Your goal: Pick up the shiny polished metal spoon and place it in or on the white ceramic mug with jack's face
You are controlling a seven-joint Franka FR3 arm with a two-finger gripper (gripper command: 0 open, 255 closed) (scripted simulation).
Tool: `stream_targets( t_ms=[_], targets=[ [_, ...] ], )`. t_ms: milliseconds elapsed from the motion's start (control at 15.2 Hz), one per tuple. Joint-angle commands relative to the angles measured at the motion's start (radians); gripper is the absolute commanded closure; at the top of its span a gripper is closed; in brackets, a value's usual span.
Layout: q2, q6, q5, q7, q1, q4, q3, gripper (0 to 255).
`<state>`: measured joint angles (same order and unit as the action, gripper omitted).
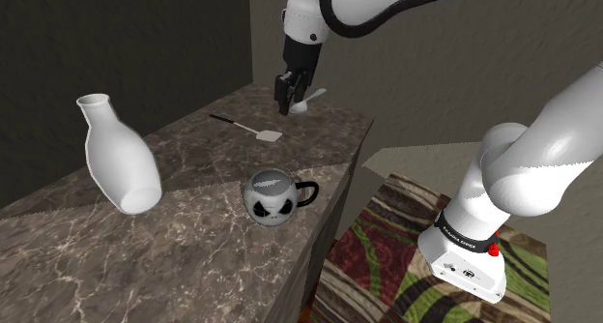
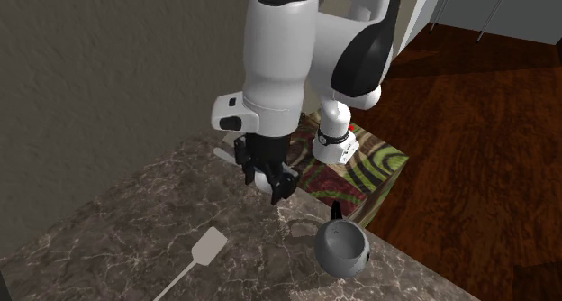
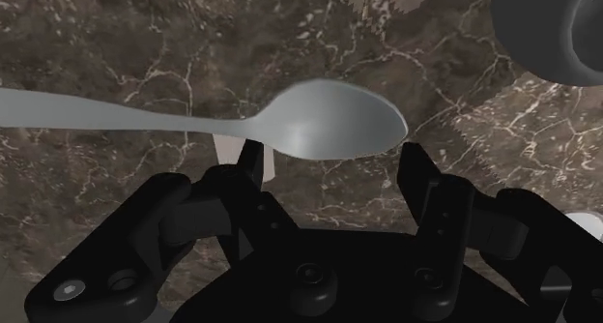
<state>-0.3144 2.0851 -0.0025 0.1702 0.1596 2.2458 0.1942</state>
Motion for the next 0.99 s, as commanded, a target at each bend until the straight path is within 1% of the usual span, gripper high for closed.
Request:
stream_targets(
  t_ms=[0, 462, 924],
  targets=[
    [-0.005, -0.006, 0.004, 0.047, 0.017, 0.001, 0.031, 255],
    [0.004, -0.033, 0.014, 0.224, 0.080, -0.031, 0.153, 255],
    [0.070, -0.066, -0.003, 0.414, 0.132, -0.119, 0.281, 255]
  ],
)
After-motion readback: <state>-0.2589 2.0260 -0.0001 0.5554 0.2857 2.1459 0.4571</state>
